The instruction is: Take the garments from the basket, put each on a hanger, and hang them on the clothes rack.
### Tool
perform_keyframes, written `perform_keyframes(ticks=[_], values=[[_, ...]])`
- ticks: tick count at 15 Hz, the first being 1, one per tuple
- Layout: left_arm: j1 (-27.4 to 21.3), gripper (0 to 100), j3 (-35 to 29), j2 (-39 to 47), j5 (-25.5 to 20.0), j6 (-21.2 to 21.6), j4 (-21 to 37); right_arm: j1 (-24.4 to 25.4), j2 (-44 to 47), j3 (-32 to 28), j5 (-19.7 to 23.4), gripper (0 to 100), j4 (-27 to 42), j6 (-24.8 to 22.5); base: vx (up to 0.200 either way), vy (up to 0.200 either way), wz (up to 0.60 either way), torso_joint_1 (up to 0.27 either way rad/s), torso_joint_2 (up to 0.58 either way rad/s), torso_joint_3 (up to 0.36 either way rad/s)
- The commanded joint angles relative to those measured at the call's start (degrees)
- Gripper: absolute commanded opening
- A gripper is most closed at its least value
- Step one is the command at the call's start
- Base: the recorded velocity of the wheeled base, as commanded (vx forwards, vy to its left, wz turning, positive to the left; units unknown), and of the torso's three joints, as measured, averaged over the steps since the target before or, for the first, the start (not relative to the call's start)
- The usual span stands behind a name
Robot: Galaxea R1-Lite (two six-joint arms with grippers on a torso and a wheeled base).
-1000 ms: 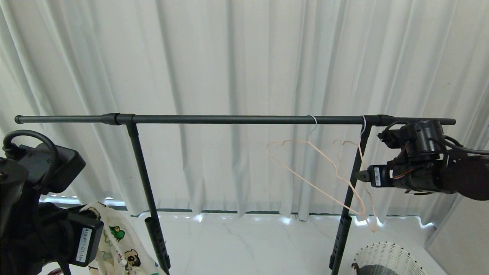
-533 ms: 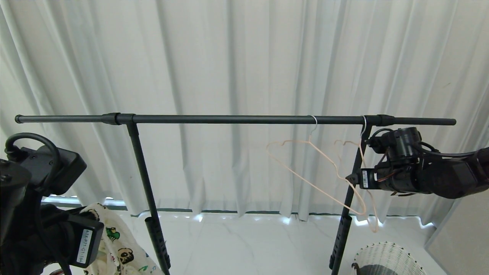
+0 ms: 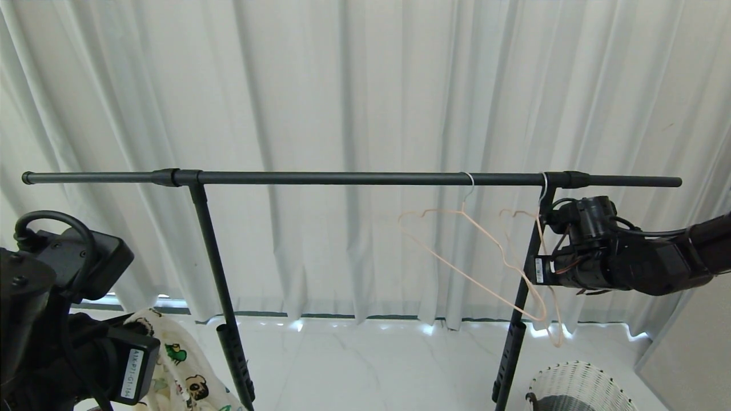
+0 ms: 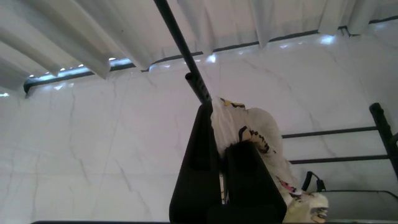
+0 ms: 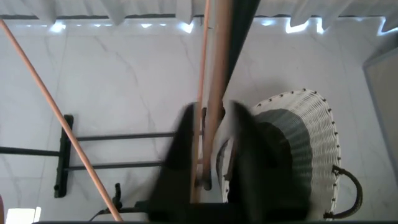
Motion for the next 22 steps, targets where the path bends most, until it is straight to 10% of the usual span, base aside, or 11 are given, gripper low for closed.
perform_keyframes(ticks=[1, 13, 22], values=[[-0.01, 0, 0.02, 0.18, 0.01, -0.02, 0.01, 0.02, -0.21, -0.02, -0.02, 0, -0.06, 0.08, 0.000, 0.000, 0.00, 0.000, 0.00, 0.000], [-0.01, 0, -0.07, -0.61, 0.01, -0.02, -0.08, 2.39, -11.28, 2.45, -0.20, 0, -0.67, 1.75, 0.000, 0.000, 0.00, 0.000, 0.00, 0.000], [-0.01, 0, -0.24, -4.66, 1.68, 0.16, 0.01, 6.08, -23.67, 19.41, -0.90, 0, -12.71, -2.03, 0.000, 0.000, 0.00, 0.000, 0.00, 0.000]])
